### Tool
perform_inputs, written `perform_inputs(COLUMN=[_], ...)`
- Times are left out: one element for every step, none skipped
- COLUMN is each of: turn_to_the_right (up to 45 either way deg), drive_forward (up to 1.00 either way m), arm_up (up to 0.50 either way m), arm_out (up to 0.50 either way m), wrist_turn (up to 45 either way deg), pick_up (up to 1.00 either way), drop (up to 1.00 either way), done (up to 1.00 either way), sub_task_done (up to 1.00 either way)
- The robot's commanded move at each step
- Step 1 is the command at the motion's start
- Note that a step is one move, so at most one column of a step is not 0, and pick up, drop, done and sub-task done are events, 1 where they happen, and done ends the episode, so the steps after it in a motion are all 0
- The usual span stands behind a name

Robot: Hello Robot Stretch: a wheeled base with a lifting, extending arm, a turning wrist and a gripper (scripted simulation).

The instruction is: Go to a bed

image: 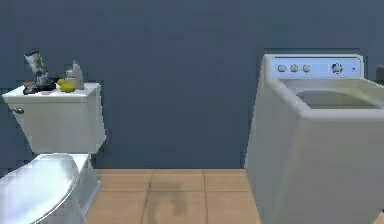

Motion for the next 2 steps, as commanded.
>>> perform_inputs(turn_to_the_right=[45.0, 45.0], drive_forward=[0.0, 0.0], arm_up=[0.0, 0.0], arm_out=[0.0, 0.0], wrist_turn=[0.0, 0.0], pick_up=[0.0, 0.0], drop=[0.0, 0.0], done=[0.0, 0.0], sub_task_done=[0.0, 0.0])
